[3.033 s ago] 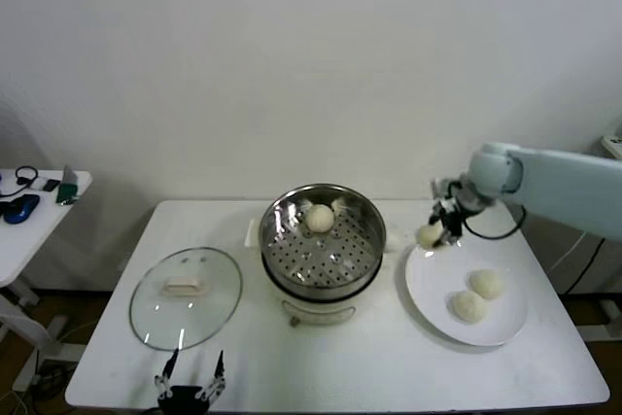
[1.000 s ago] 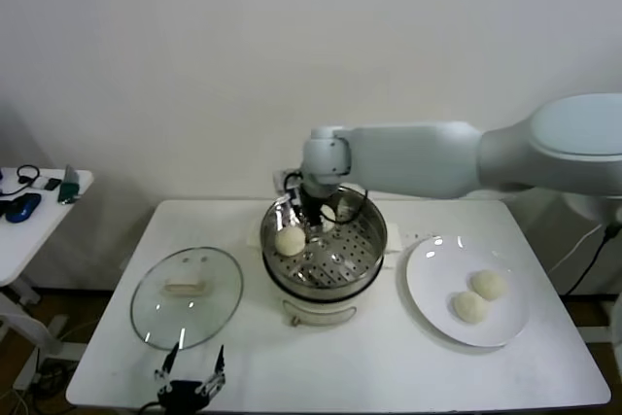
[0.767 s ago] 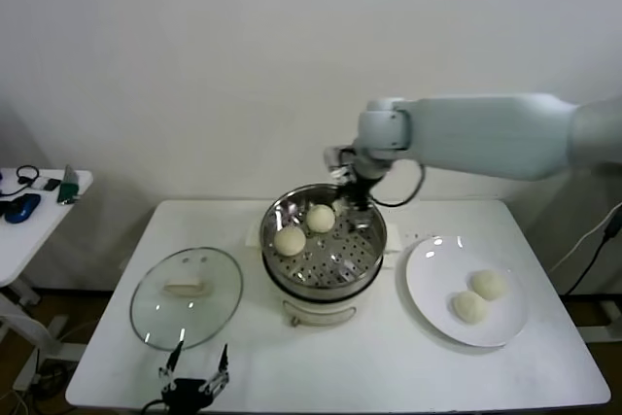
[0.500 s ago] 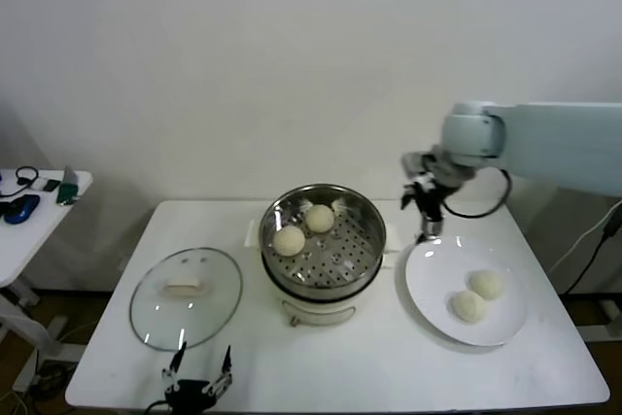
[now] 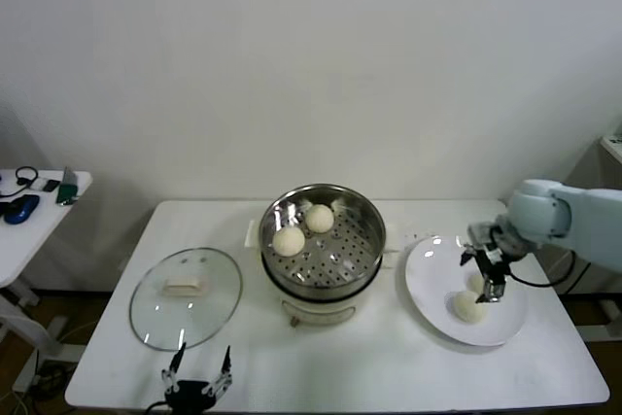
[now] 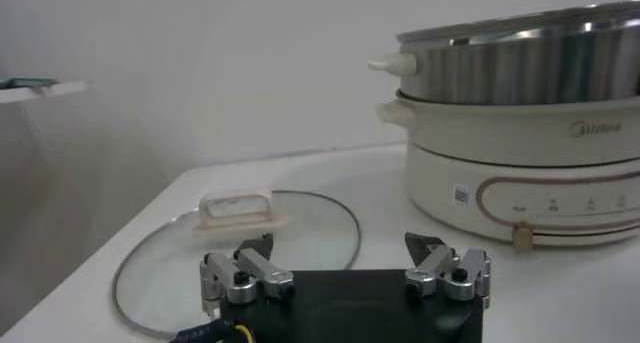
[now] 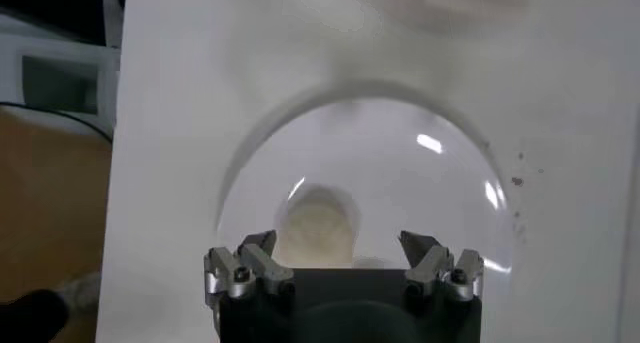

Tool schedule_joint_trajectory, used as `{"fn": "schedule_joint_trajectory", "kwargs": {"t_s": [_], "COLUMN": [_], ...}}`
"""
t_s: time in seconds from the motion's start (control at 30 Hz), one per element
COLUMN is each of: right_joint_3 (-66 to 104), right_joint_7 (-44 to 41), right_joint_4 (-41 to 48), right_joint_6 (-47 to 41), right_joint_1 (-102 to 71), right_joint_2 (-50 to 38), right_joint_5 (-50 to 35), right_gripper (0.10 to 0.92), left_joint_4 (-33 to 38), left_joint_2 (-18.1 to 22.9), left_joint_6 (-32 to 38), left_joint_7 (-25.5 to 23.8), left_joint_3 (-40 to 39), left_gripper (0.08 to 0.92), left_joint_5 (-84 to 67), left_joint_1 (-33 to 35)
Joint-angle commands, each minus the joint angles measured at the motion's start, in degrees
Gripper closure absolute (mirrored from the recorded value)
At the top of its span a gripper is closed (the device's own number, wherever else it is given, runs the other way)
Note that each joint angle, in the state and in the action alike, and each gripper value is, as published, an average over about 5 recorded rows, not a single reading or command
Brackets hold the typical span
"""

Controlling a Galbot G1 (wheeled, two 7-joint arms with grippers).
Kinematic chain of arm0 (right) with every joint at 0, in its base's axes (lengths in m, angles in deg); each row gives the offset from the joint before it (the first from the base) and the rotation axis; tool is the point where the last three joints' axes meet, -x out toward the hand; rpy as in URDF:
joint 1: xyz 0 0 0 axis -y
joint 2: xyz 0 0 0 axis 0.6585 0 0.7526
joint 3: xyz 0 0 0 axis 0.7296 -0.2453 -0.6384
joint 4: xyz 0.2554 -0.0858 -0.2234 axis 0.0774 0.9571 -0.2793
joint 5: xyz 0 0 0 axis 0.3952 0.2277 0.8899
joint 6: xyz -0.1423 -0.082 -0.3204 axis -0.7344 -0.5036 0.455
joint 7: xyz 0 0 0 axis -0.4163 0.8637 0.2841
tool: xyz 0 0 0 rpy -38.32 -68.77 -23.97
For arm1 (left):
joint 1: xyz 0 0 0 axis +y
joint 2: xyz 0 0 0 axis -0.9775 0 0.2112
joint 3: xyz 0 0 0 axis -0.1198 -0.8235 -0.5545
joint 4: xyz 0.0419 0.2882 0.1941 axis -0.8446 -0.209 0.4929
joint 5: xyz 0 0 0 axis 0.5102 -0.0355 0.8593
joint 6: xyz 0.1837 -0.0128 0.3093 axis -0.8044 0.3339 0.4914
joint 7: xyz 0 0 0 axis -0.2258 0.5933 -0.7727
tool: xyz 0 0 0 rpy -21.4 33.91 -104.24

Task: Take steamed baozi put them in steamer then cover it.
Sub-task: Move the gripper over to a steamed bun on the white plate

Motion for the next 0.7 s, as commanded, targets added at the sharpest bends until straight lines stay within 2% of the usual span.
{"fn": "schedule_joint_trajectory", "kwargs": {"t_s": [0.03,0.5,0.7], "right_joint_3": [13.1,20.1,20.6], "right_joint_7": [1.0,2.0,1.9], "right_joint_4": [7.1,12.3,11.9], "right_joint_6": [0.3,-0.3,-0.3], "right_joint_1": [-17.1,-25.3,-25.0], "right_joint_2": [-2.8,2.5,3.3], "right_joint_5": [7.3,5.5,4.9], "right_gripper": [0.203,0.203,0.232], "left_joint_4": [-0.3,0.1,0.4], "left_joint_2": [0.1,0.2,0.2], "left_joint_6": [0.1,-0.3,-0.4], "left_joint_7": [0.0,0.1,0.1], "left_joint_3": [0.2,0.3,0.2], "left_gripper": [0.177,0.177,0.177], "left_joint_5": [0.0,0.3,0.5], "left_joint_1": [0.1,0.6,0.8]}}
